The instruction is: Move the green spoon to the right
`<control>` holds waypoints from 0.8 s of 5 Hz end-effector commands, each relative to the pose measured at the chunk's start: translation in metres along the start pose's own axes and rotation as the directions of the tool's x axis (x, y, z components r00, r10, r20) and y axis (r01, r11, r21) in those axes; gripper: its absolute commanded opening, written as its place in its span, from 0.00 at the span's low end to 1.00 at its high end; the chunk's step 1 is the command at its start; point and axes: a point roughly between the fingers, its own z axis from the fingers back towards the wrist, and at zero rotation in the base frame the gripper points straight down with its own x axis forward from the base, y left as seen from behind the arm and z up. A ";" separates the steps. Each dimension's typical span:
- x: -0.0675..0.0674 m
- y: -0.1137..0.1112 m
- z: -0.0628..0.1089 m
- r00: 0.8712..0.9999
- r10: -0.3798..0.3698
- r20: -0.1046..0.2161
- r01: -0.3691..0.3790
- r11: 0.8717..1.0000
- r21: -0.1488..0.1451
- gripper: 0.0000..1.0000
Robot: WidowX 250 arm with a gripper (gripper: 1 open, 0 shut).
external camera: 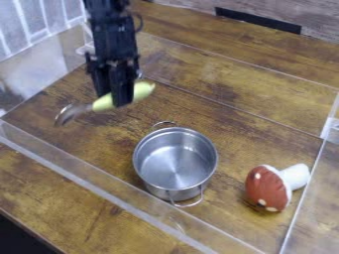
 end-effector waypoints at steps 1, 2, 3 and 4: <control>0.009 -0.038 0.058 0.991 0.007 0.135 -0.011 0.999 0.033 0.00; 0.021 -0.079 0.066 0.988 0.009 0.155 -0.009 1.000 0.003 0.00; 0.033 -0.118 0.063 0.987 -0.005 0.158 0.008 1.000 -0.016 0.00; 0.045 -0.144 0.054 0.987 0.000 0.161 0.004 1.000 -0.030 0.00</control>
